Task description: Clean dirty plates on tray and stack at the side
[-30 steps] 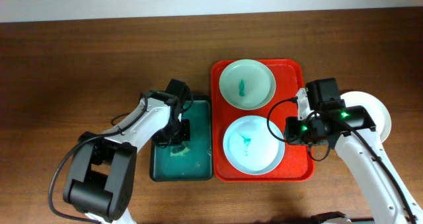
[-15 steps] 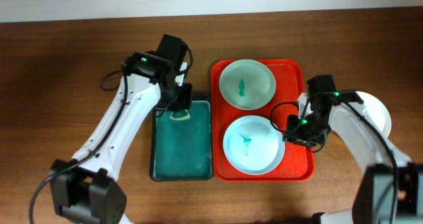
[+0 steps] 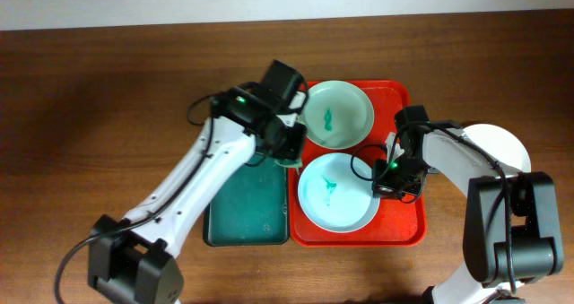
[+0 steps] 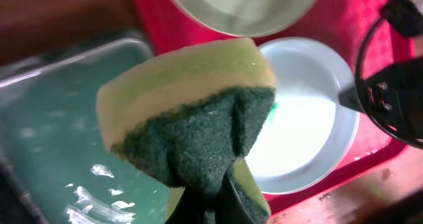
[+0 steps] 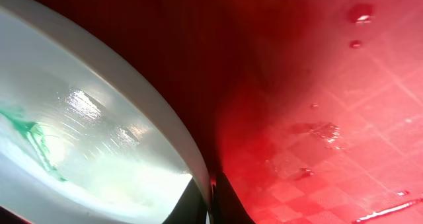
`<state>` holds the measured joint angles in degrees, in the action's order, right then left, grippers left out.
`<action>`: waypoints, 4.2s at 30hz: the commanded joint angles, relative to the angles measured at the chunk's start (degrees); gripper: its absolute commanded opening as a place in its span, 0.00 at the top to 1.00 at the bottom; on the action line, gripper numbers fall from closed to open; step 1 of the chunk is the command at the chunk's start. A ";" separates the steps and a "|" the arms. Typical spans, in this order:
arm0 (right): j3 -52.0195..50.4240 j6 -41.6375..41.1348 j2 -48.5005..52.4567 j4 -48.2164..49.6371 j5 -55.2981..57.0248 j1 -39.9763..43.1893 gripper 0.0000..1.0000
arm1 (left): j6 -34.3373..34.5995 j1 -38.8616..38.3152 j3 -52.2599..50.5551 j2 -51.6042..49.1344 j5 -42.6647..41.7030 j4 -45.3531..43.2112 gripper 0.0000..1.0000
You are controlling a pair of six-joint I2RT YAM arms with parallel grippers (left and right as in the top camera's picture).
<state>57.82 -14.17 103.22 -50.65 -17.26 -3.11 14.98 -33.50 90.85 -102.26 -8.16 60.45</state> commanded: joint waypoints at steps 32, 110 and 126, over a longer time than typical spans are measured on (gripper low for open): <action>-0.39 -3.23 1.14 -0.07 8.94 0.13 0.96 | 4.92 -11.30 1.77 -26.47 -20.04 -18.93 1.00; 7.39 3.26 -18.56 -8.74 6.47 -4.00 0.96 | 4.68 18.38 -8.85 15.45 1.51 0.68 0.09; 14.78 -8.85 -17.99 1.18 58.88 -47.82 0.96 | 4.70 21.29 -9.05 21.44 2.12 2.86 0.01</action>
<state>71.16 -21.45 85.56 -49.43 27.77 -46.41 19.97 -12.40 81.23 -81.28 -6.00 63.22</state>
